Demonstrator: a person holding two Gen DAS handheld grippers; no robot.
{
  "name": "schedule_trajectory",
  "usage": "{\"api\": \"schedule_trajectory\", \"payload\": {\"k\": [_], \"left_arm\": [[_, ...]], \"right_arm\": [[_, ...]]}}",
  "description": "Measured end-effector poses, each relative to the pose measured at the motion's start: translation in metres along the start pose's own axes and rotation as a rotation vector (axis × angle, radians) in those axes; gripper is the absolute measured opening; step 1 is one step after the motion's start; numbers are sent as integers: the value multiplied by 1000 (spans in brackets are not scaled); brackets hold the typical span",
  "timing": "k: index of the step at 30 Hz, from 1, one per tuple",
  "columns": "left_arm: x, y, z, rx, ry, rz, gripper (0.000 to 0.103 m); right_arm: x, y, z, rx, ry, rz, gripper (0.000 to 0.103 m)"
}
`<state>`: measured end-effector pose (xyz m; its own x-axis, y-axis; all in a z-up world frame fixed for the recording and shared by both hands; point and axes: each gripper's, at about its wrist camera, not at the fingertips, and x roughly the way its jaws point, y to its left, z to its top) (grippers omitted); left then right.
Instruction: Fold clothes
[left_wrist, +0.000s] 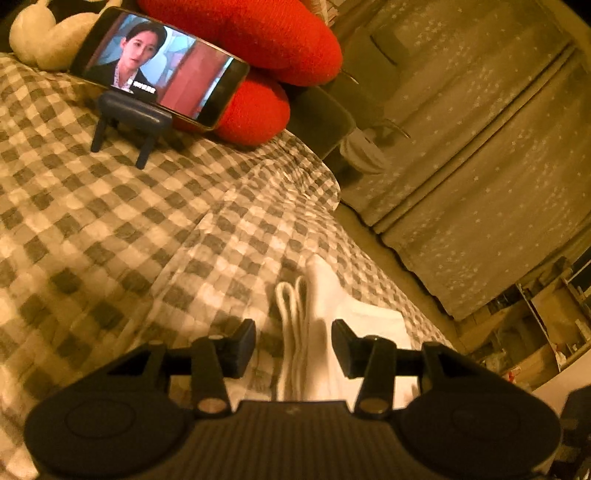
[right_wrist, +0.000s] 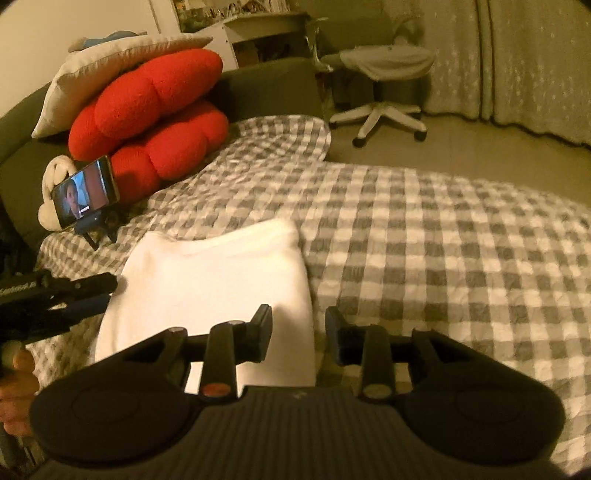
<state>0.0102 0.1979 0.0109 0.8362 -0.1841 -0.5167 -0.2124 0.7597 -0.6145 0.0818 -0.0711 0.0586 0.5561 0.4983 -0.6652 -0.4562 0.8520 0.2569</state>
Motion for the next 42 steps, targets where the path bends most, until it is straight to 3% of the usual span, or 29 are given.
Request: {"api": "schedule_trajectory", "payload": {"k": [5,10,17,27,29,42], "left_arm": [[-4,-6,-7,29,1,-2,51],[11,-12,-14,48,36,10,51],[16,-5,-13,-15,42,-18,50],[17,-14,-17,30,43,20,39],[17,-15,-18,44,45,31,31],[20,-16,-17,49,53,31,30]], "right_arm": [[4,-11,-2,75,26,57,48],[6,-32,-4,176,61,115,48],[14,-49,-4,245,72,251,51],[14,-27,-6,128,92,239,51],[15,-28,-6,126,92,242,50],[17,-27,-6,121,81,252,48]]}}
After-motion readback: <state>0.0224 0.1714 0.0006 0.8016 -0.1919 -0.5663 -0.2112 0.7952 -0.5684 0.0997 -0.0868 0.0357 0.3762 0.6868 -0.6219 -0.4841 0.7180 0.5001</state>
